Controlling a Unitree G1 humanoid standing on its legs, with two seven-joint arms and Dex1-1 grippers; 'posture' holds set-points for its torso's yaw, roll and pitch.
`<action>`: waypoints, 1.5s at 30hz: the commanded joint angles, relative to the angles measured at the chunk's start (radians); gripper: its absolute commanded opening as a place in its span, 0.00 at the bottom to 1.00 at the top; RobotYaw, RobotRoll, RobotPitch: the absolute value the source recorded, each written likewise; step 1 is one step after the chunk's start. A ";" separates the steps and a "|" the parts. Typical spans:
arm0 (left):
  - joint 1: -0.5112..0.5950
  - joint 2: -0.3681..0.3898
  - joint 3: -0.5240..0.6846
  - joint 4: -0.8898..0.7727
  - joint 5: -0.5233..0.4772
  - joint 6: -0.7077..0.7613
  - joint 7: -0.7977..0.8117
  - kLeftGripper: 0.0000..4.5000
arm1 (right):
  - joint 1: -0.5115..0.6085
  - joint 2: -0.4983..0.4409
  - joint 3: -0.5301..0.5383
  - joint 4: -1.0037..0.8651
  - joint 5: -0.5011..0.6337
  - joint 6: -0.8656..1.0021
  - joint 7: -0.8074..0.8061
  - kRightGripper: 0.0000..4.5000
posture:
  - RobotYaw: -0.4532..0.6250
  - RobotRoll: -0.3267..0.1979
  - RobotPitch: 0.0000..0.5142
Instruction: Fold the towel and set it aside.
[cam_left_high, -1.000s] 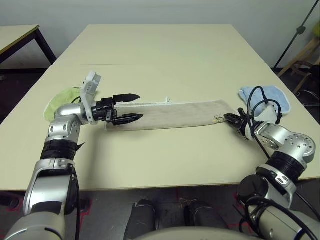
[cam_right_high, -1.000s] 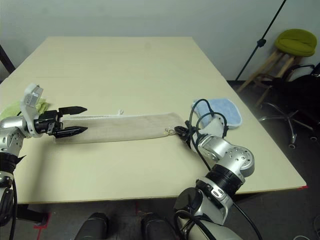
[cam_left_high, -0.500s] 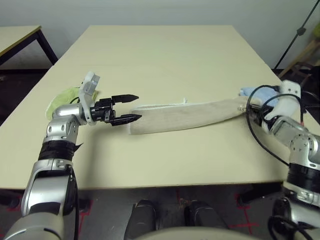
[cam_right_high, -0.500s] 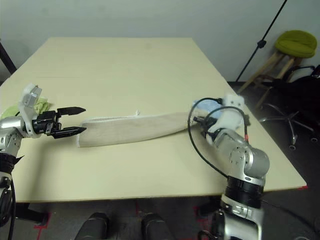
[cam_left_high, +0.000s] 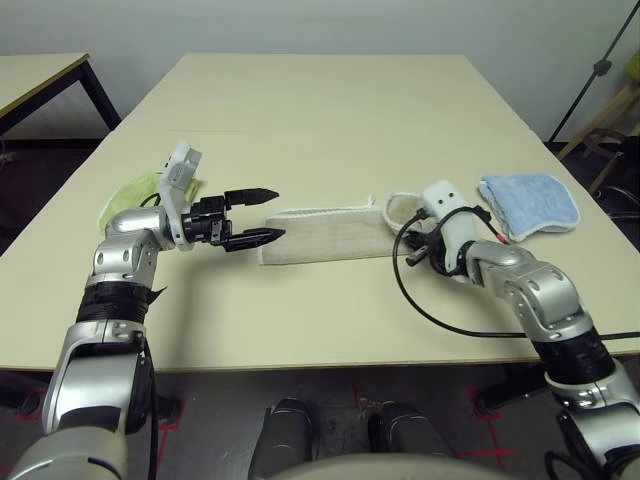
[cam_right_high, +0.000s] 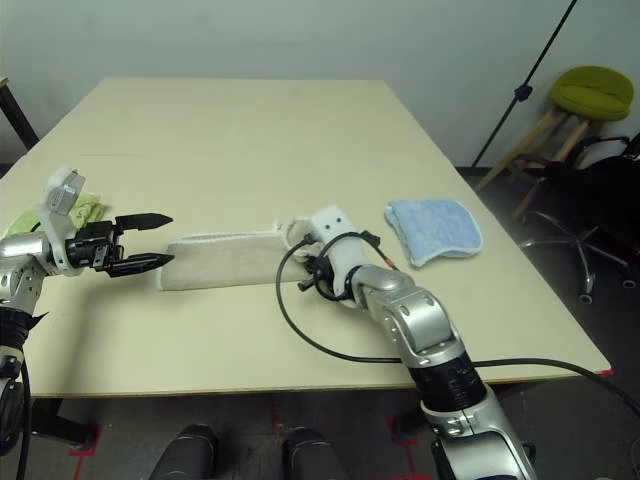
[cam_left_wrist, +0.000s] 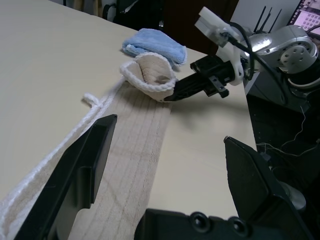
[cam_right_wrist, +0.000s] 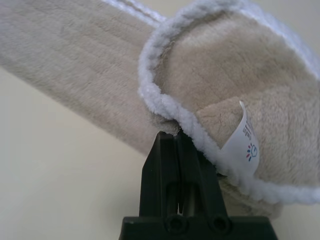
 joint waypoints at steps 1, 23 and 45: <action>0.016 0.002 -0.002 -0.040 -0.004 0.022 0.013 1.00 | -0.046 0.011 0.044 0.057 -0.051 -0.036 0.030 0.00 | 0.51 0.62 0.08; 0.049 -0.008 -0.010 -0.150 -0.024 0.102 0.074 1.00 | -0.097 -0.209 0.045 -0.207 0.070 0.146 0.441 0.84 | 0.51 0.62 0.10; 0.063 -0.016 -0.007 -0.163 -0.027 0.103 0.081 1.00 | -0.227 -0.006 -0.563 0.265 0.165 0.505 0.071 0.99 | 0.52 0.62 0.10</action>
